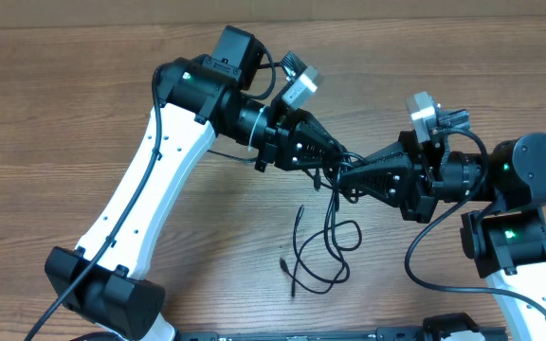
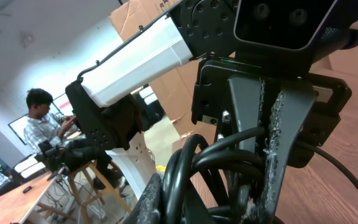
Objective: Untangle cables
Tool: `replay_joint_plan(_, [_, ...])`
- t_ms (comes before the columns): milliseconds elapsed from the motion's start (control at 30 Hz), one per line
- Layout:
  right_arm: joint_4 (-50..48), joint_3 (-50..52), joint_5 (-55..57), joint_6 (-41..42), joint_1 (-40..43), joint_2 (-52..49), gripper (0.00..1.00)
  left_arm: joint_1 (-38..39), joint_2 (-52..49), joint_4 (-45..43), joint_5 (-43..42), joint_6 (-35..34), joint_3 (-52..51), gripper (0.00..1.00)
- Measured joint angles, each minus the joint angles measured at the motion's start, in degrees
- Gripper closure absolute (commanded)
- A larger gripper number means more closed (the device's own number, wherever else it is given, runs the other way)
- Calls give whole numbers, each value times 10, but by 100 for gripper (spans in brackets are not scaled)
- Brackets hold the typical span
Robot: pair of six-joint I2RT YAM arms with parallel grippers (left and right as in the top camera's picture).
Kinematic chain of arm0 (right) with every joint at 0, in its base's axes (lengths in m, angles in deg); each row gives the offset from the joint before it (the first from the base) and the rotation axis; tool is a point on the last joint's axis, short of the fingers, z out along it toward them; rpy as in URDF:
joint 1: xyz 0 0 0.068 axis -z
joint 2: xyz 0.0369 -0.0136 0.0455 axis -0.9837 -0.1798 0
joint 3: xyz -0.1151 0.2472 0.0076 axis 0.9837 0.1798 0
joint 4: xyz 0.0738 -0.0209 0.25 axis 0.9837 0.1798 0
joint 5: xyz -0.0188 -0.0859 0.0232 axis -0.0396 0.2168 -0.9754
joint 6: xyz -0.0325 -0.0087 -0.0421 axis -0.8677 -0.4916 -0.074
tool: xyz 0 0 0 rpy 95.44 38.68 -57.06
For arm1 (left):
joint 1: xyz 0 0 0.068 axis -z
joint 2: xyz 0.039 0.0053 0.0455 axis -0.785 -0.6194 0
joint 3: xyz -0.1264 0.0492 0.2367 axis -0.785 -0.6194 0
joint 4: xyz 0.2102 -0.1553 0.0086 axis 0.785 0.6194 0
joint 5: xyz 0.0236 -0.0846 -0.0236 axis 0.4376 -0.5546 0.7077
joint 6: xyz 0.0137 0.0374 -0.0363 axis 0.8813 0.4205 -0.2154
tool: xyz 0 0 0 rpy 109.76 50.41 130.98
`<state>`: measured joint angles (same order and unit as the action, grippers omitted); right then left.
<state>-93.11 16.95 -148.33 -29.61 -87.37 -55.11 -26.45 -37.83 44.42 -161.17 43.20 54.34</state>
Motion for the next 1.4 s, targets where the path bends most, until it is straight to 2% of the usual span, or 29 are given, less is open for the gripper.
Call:
replay_joint_plan(67, [0,0,0,4,1,0,96,1,0,0,0,1,0,96])
replay_joint_plan(100, [-1,0,0,6,1,0,92,2,0,0,0,1,0,96])
replay_joint_plan(200, [-2,0,1,9,1,0,66,2,0,0,9,2,0,96])
replay_joint_plan(233, [-2,0,1,12,1,0,54,3,0,0,14,2,0,96])
replay_joint_plan(267, [2,0,1,15,1,0,36,3,0,0,22,2,0,96])
replay_joint_plan(333, [24,0,0,24,1,0,25,0,0,0,54,0,0,96])
replay_joint_plan(433, [77,0,8,26,1,0,13,-12,0,1,108,-18,0,96])
replay_joint_plan(533, [149,-1,41,28,1,-2,9,-30,0,2,176,-53,0,96])
replay_joint_plan(733, [285,-1,141,34,1,-3,6,-63,0,4,322,-138,0,96])
replay_joint_plan(967, [296,-1,194,88,1,-3,6,-60,0,-34,438,-229,0,96])
replay_joint_plan(1067, [297,-1,200,109,1,-3,12,-42,0,-67,459,-263,0,96])
replay_joint_plan(1233, [325,-1,220,123,1,-3,35,-6,0,-104,470,-307,0,96])
replay_joint_plan(1400, [382,-1,278,138,1,-4,37,13,0,-116,470,-331,0,96])
